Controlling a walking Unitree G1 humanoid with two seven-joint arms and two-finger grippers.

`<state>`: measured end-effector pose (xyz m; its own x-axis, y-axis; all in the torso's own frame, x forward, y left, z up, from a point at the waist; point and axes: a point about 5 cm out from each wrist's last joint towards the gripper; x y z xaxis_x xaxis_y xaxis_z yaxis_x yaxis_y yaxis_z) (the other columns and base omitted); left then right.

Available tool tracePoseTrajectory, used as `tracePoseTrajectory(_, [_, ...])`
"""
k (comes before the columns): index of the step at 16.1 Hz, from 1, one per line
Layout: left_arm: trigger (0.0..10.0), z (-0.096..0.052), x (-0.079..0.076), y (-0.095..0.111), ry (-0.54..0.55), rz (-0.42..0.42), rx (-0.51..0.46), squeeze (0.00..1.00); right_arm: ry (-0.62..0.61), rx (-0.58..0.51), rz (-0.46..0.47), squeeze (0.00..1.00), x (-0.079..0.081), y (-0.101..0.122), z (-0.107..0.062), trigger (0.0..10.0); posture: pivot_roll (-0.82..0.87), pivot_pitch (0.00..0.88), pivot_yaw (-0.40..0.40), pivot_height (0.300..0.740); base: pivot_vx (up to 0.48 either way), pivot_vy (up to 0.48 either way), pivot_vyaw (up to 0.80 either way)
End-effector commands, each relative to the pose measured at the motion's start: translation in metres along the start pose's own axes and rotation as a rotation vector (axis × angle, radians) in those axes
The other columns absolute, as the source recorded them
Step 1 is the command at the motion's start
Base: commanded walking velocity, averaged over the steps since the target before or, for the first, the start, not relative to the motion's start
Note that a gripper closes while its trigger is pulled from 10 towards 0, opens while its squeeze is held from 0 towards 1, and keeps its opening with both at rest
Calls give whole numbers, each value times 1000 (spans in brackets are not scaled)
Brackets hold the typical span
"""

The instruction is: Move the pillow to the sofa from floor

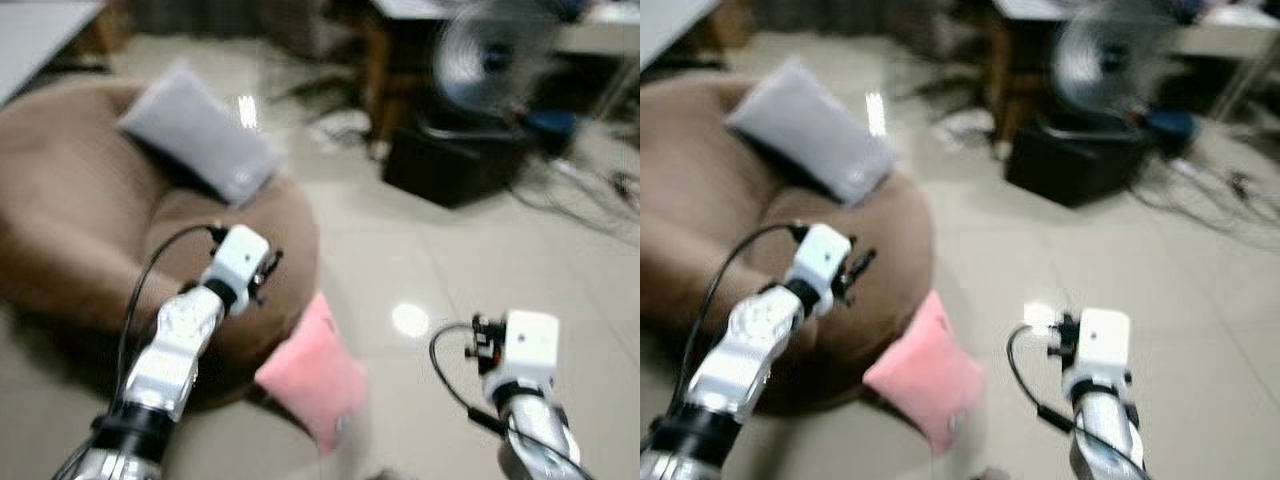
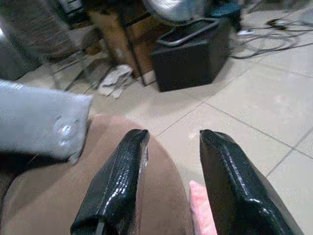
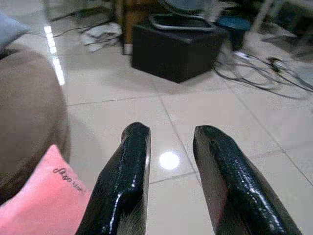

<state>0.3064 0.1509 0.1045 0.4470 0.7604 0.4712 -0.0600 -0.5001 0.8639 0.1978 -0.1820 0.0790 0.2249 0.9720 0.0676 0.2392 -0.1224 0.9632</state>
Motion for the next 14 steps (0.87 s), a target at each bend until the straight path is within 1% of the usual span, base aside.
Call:
tracePoseTrajectory(1, [10000,4,-5,7,-11,-6,-25,0,-23,7,-23,0,-7,-1,-1,10000,-22,26,1,740,0,409,-800])
tracePoseTrajectory(4, [10000,3,-5,9,9,-43,-55,0,-25,4,-27,0,-9,0,-1,10000,-24,20,1,740,0,407,-800])
tracePoseTrajectory(5, [10000,3,-5,14,28,-67,-91,0,-19,-1,-34,0,-9,1,0,10000,-22,17,-5,740,0,0,-800])
tracePoseTrajectory(6, [10000,2,-5,16,34,-71,-110,0,-7,-13,-46,0,-8,3,1,10000,-22,17,-5,740,0,-480,-800])
tracePoseTrajectory(7, [10000,1,-7,15,41,-60,-101,0,11,-31,-82,0,-6,5,2,10000,-20,16,-8,740,0,-480,0])
tracePoseTrajectory(8, [10000,-1,-7,13,64,-75,-90,0,28,-46,-111,0,-5,7,3,10000,-19,14,-13,740,0,-480,0])
tracePoseTrajectory(9, [10000,-2,-6,12,77,-103,-99,0,26,-43,-111,0,-6,8,4,10000,-18,13,-16,740,0,0,0])
tracePoseTrajectory(10, [10000,-3,-6,11,83,-114,-101,0,25,-44,-122,0,-6,8,4,10000,-17,12,-20,740,0,0,0])
tracePoseTrajectory(12, [10000,-3,-6,12,78,-106,-108,0,6,-38,-156,0,-9,6,6,10000,-14,11,-28,740,0,0,0])
tracePoseTrajectory(14, [10000,-4,-9,13,63,-100,-122,0,42,-41,-169,0,-7,5,7,10000,-16,11,-31,740,0,0,0])
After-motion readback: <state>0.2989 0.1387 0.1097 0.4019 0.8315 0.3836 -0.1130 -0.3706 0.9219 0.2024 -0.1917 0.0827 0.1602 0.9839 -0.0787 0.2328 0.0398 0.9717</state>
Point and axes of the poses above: a point about 5 cm out from each wrist's last joint towards the gripper, its own z axis pointing out of the wrist towards the gripper, its own y axis along the axis of the wrist's last joint, x = y × z, and after that the axes turned 10 degrees about z, right-handed
